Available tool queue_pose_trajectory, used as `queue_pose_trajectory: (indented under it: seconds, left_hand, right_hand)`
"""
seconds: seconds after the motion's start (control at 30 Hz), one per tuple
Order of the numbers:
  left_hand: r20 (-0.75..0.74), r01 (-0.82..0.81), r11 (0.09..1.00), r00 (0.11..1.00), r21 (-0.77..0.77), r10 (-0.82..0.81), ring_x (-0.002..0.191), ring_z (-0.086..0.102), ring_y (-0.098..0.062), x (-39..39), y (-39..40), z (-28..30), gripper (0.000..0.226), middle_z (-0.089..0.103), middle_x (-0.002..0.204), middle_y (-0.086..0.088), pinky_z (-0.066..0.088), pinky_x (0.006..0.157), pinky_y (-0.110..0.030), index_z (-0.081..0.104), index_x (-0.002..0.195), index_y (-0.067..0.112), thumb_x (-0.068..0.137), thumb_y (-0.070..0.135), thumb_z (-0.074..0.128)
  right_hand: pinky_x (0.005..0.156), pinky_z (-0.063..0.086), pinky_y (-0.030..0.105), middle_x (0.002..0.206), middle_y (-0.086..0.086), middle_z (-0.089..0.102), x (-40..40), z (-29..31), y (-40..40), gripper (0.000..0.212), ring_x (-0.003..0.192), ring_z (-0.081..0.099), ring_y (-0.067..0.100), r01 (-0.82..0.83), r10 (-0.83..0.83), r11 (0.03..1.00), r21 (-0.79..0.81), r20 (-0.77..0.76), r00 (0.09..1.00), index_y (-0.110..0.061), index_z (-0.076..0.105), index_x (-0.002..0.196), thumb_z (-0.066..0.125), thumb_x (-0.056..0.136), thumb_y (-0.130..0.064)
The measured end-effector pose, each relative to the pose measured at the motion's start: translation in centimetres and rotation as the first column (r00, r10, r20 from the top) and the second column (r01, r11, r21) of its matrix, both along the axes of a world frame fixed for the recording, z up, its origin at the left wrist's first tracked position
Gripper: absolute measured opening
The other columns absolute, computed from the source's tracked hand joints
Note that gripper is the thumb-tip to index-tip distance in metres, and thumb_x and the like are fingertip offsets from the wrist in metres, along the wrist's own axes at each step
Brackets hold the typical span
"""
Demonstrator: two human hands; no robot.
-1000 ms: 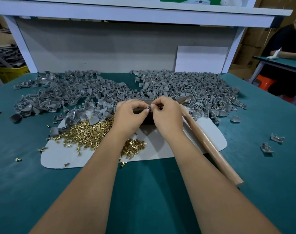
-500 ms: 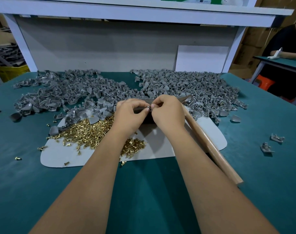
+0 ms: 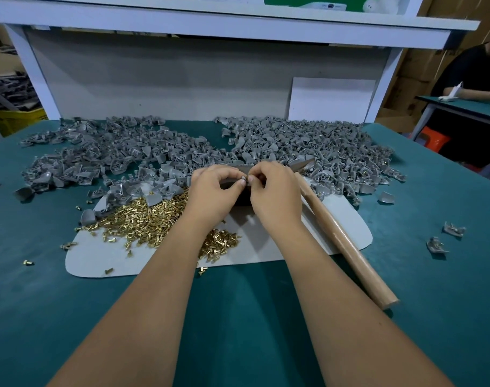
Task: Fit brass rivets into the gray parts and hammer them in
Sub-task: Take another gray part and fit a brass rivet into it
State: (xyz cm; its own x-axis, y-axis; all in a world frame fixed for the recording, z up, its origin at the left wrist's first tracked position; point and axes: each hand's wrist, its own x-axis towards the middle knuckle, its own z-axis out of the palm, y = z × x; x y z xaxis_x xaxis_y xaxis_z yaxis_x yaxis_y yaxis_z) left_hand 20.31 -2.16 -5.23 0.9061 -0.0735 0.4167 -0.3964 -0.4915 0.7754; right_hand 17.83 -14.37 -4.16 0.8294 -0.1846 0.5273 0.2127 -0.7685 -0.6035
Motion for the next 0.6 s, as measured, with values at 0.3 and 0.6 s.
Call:
queue_pose_trajectory:
  seconds: [0.3, 0.6]
  left_hand:
    - [-0.056, 0.009, 0.999, 0.998, -0.046, -0.012, 0.124, 0.05, -0.029, 0.07, 0.04, 0.09, 0.01, 0.067, 0.113, 0.002, 0.037, 0.111, -0.046, 0.07, 0.092, 0.029, 0.091, 0.019, 0.068]
    - [-0.06, 0.031, 0.998, 0.998, -0.059, -0.035, 0.125, 0.049, -0.029, -0.09, 0.09, 0.16, 0.012, 0.066, 0.113, 0.002, 0.037, 0.111, -0.046, 0.069, 0.089, 0.03, 0.091, 0.019, 0.067]
  right_hand:
    - [0.081, 0.046, 0.036, 0.09, -0.007, 0.065, 0.03, -0.19, -0.34, 0.023, 0.092, 0.057, 0.014, -0.066, 0.065, 0.922, 0.381, 0.016, 0.998, -0.024, 0.066, 0.099, 0.044, 0.097, -0.025]
    - [0.088, 0.046, 0.04, 0.094, -0.004, 0.063, 0.5, -0.27, -0.47, 0.009, 0.1, 0.055, 0.02, -0.09, 0.099, 0.958, 0.274, -0.018, 0.995, -0.022, 0.067, 0.083, 0.061, 0.087, -0.016]
